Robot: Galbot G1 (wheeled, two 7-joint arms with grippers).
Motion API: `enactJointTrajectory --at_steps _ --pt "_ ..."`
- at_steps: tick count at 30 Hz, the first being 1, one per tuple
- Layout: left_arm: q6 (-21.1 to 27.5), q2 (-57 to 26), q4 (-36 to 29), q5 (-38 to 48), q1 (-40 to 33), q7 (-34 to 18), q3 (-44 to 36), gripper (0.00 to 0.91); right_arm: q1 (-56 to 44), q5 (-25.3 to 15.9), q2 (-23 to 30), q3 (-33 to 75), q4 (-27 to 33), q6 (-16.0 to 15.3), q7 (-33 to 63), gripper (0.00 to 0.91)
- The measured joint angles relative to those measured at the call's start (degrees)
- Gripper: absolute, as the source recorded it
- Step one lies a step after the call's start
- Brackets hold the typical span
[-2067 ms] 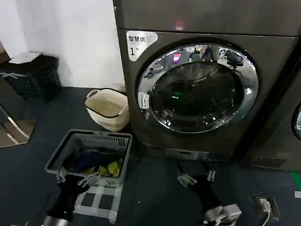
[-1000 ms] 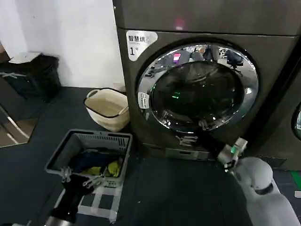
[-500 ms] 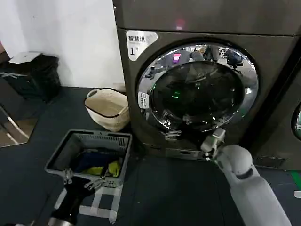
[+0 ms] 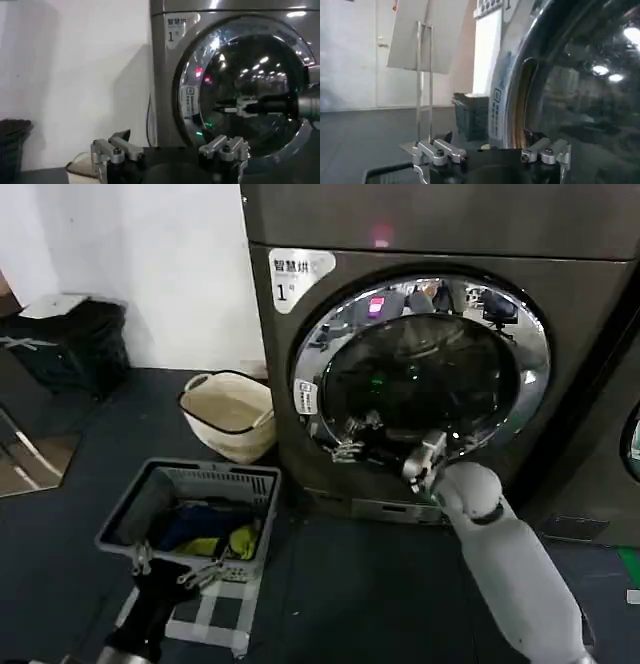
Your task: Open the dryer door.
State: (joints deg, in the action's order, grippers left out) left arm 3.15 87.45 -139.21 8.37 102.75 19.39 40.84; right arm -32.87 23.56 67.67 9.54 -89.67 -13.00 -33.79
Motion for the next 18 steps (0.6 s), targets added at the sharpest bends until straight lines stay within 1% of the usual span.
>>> enactJointTrajectory --at_steps 8,18 --pt "0.55 -0.02 -0.94 0.55 0.23 0.10 -0.09 0.907 1.90 -0.58 0.82 -2.06 1.89 -0.13 0.09 0.907" --pt "0.74 0.18 -1.55 0.42 0.48 0.22 -0.35 0.907 2.88 -1.06 0.74 -3.66 2.55 -0.53 -0.95 0.907"
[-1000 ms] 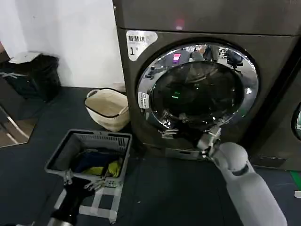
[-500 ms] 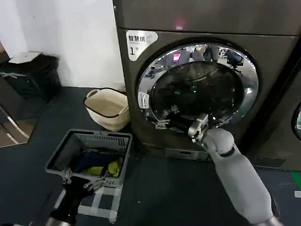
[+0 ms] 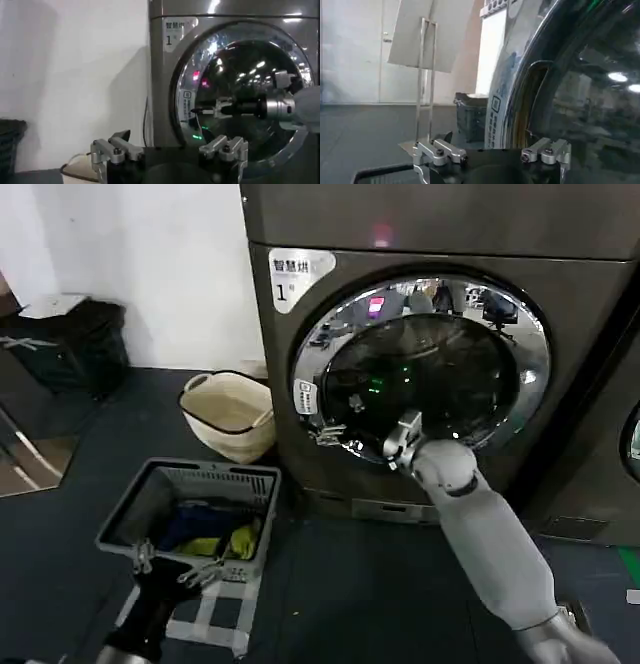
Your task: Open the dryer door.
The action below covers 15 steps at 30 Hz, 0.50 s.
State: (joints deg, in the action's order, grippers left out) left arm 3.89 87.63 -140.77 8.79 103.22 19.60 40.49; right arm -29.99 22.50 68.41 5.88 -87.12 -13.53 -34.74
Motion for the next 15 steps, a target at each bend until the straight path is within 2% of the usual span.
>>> enactJointTrajectory --at_steps 5,11,15 --pt "0.02 0.14 -0.01 -0.40 0.19 0.04 -0.52 0.907 0.37 -1.42 -0.35 -0.44 0.70 0.01 -3.11 0.907" --pt "0.23 0.11 -0.17 -0.40 0.17 0.08 -0.30 0.907 0.56 -2.16 -1.11 -0.58 1.73 2.71 -9.76 0.907" --pt "0.47 0.06 -0.18 -0.16 0.18 0.04 -0.03 0.907 0.16 -2.21 -1.81 -0.49 1.48 3.19 -13.32 0.907"
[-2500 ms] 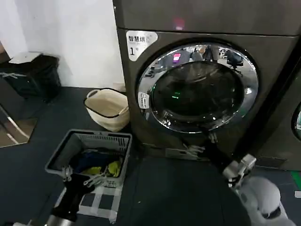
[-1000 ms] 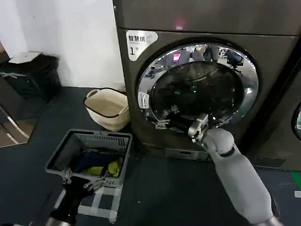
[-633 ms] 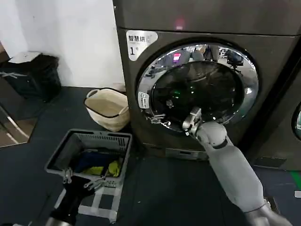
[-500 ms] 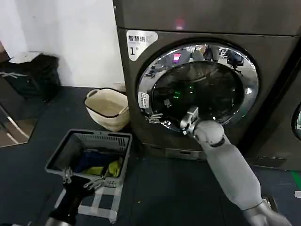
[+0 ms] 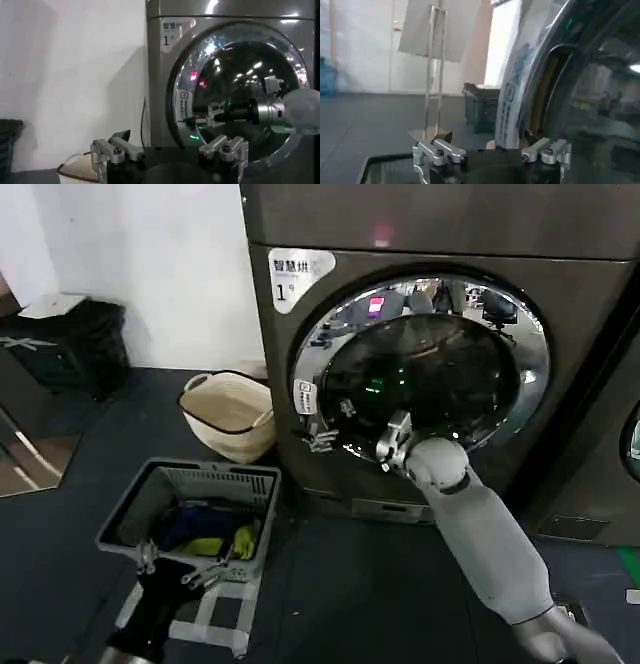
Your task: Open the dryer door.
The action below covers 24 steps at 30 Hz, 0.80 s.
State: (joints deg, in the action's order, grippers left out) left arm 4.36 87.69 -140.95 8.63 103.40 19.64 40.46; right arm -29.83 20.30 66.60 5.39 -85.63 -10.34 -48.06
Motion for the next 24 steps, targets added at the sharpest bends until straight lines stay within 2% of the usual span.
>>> enactJointTrajectory --at_steps 7,17,24 --pt "0.73 -0.24 0.05 1.06 -0.41 -0.01 0.95 0.907 -1.11 0.59 -1.97 1.51 -1.38 0.47 -7.07 0.907" --pt "3.18 -2.28 0.31 7.11 -2.81 0.27 5.47 0.907 -2.86 5.57 -4.60 3.46 -3.68 1.63 -14.62 0.907" --pt "1.83 -4.90 1.05 12.01 -4.90 -1.11 7.57 0.907 -4.51 6.61 -6.52 3.81 -5.48 2.87 -19.64 0.907"
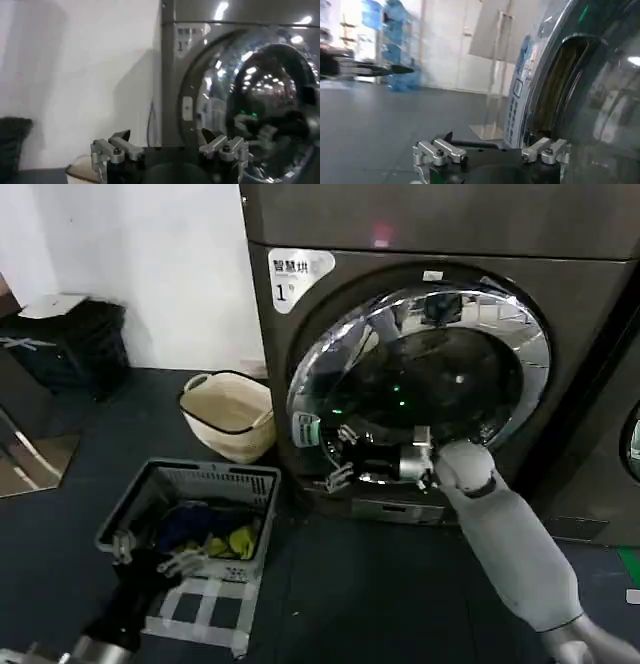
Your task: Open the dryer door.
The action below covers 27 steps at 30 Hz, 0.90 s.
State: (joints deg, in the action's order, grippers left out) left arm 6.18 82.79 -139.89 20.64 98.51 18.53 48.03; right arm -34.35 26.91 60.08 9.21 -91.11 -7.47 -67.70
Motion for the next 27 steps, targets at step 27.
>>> enactJointTrajectory --at_steps 27 --pt "-3.41 -35.82 15.68 29.90 -19.38 -0.15 -6.85 0.907 -7.00 5.73 -6.28 4.01 -4.52 2.17 -14.99 0.907"
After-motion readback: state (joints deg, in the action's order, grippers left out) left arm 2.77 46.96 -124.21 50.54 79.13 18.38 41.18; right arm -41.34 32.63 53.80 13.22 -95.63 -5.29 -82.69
